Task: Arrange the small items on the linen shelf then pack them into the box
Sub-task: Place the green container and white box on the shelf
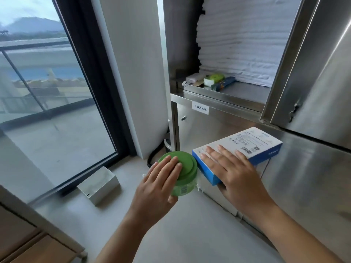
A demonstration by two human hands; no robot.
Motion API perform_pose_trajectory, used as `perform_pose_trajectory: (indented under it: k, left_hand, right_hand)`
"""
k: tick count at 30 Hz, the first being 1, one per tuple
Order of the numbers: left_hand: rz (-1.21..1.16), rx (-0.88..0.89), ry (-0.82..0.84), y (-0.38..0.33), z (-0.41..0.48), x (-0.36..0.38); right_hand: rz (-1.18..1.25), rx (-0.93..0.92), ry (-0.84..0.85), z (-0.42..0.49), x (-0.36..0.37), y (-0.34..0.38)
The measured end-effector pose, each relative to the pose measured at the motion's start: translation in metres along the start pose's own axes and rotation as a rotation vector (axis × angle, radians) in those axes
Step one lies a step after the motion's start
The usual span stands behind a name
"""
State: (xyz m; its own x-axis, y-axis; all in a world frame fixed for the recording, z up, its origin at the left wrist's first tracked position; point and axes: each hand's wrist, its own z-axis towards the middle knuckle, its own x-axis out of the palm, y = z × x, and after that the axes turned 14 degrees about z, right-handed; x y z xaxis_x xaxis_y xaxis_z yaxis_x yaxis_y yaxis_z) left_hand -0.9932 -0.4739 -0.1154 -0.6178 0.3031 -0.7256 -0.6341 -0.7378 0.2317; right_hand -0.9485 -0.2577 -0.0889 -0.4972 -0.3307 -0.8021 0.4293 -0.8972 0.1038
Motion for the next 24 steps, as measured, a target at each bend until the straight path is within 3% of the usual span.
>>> perform_pose_trajectory:
  k: [12, 24]
  left_hand:
    - [-0.044, 0.064, -0.004, 0.075, 0.054, 0.077]
    - [-0.063, 0.104, 0.054, 0.098, 0.177, 0.192]
  right_hand:
    - [-0.078, 0.037, -0.054, 0.073, 0.057, -0.042]
    - [-0.080, 0.056, -0.089, 0.154, 0.097, -0.187]
